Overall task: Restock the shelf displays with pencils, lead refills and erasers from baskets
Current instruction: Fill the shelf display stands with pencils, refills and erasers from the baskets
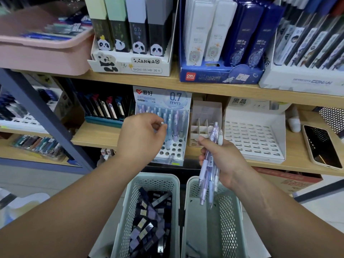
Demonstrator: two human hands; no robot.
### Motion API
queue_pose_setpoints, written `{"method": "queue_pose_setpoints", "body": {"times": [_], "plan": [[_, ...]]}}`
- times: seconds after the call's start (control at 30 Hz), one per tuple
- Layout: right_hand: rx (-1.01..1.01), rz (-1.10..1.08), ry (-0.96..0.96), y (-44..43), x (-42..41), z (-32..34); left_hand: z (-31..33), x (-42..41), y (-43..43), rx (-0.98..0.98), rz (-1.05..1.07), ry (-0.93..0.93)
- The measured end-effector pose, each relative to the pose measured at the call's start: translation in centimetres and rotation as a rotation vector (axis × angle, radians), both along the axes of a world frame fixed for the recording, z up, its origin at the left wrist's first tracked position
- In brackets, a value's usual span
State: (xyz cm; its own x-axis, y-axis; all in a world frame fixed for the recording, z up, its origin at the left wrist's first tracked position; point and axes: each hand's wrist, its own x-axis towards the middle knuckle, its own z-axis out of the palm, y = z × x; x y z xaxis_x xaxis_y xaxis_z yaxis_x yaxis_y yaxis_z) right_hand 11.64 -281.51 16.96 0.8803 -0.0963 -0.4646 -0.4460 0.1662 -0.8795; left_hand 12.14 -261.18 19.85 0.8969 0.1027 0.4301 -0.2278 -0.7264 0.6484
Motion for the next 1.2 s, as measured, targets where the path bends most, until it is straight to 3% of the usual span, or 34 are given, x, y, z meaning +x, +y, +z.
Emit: {"method": "queue_pose_setpoints", "body": {"times": [0.47, 0.6, 0.67, 0.7, 0.8, 0.87, 1.2], "plan": [[0.122, 0.034, -0.032, -1.1, -0.1, 1.0, -1.1, 1.4, -1.2, 0.385, 0.035, 0.091], [0.158, -0.011, -0.062, -1.0, -0.2, 1.1, -0.9, 0.8, -1.3, 0.405, 0.032, -0.075], [0.183, -0.032, -0.075, -1.0, -0.2, 1.3, -0.2, -0.3, -2.0, 0.332, -0.016, -0.131], [0.201, -0.04, -0.084, -1.0, -0.3, 1.5, 0.1, -1.1, -2.7, 0.249, -0.077, -0.072], [0.231, -0.063, -0.109, -0.7, -0.5, 1.7, -0.1, -3.4, -5.1, -0.073, -0.281, 0.391], [0.232, -0.082, -0.117, -0.2, -0.7, 1.8, -1.3, -4.2, -6.2, -0.212, -0.344, 0.569], [0.063, -0.023, -0.117, 0.7, -1.5, 2.3, -2.3, -5.0, -6.1, -0.518, -0.32, 0.702]]}}
